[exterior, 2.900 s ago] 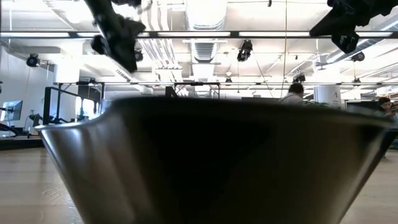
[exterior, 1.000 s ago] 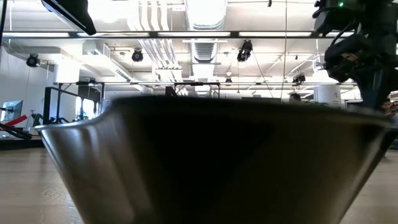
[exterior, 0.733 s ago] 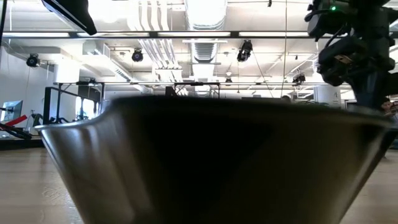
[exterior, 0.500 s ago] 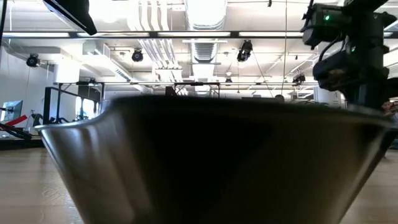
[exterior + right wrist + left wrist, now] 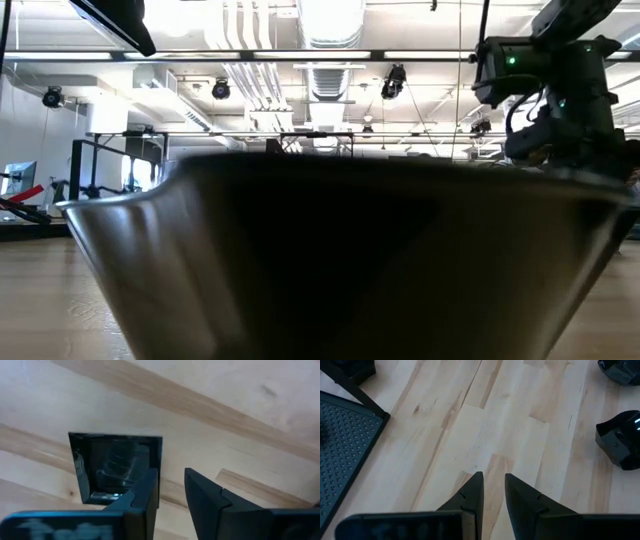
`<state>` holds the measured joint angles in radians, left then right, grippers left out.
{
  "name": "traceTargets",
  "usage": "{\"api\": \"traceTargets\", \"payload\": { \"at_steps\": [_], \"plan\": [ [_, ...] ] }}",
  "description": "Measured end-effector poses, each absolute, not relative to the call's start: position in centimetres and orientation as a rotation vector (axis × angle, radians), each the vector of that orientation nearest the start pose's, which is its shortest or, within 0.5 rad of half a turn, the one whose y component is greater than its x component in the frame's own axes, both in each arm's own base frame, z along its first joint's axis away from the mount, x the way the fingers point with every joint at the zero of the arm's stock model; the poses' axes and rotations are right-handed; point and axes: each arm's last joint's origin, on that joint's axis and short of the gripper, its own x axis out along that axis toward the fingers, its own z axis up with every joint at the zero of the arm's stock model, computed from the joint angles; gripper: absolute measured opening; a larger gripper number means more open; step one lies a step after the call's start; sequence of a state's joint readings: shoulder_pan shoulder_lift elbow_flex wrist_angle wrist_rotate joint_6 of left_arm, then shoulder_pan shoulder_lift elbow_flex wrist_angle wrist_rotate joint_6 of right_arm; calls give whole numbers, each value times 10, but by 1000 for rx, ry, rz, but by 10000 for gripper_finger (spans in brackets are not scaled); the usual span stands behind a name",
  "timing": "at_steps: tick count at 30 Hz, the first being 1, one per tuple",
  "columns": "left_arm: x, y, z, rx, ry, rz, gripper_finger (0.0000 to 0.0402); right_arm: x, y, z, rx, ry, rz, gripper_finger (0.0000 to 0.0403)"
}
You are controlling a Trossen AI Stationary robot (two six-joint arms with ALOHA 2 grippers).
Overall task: Pick & Place Mini shaped plates
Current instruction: Put the black square plate on the shelf
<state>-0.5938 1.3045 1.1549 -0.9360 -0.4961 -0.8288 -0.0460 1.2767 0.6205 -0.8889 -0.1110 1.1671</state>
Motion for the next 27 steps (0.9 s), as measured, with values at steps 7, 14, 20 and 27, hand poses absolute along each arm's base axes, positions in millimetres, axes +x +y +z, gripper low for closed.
{"api": "traceTargets", "payload": {
  "at_steps": [7,14,20,27],
  "plan": [
    [211,-126,299,-207,875,290,71,186,-5,152,1047,1375,-812,86],
    [211,-126,299,-207,875,290,71,193,-4,138,1040,1434,-806,86],
    [211,-126,298,-210,879,286,71,200,-3,136,1057,1423,-718,51],
    [211,-126,298,-200,880,282,71,205,-4,147,1049,1375,-695,10]
  ]
}}
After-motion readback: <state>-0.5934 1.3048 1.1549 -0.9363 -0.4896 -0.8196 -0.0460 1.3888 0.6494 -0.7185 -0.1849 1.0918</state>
